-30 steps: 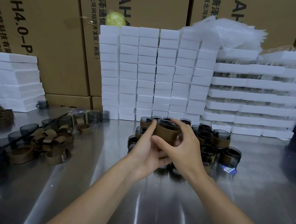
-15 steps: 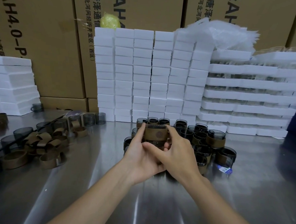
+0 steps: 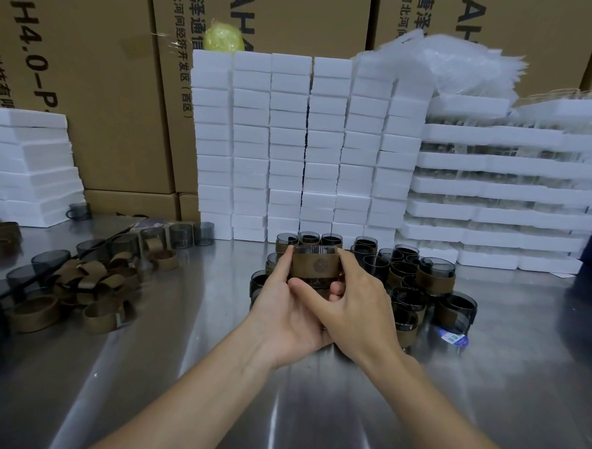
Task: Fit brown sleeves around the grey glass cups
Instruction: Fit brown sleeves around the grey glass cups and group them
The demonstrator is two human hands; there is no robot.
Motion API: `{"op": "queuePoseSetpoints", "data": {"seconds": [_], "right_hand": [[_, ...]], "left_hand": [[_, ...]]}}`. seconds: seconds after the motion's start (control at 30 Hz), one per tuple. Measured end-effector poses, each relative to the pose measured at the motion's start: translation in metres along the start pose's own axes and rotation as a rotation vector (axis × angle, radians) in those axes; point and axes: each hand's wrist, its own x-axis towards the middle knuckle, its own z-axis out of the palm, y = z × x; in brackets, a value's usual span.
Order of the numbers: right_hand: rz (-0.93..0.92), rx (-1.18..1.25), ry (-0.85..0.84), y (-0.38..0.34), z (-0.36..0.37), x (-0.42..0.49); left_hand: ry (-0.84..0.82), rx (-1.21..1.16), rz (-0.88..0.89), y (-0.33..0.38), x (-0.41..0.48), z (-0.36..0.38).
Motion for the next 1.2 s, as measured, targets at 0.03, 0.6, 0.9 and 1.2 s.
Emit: {"op": "queuePoseSetpoints", "data": {"seconds": [0.03,0.6,0.9,1.2], "right_hand": [[-0.001,0.0,0.007,0.0,0.0,0.0],[0.112,0.401,-0.181,0.002,-0.027,0.035],[0.196,0.006,-0.166,0.03,-0.045,0.164],[0.332,-0.501,-0.503,0.107,0.029,0.158]], "left_hand": [[0.006,0.002,0.003,0.0,0.0,0.0],[0.303,0.694,0.311,0.03,0.012,-0.027],[0.849,0.734,0.667,0.072,0.03,-0.119],[0.844,1.159,0.602,0.056,0.061,-0.147]]}}
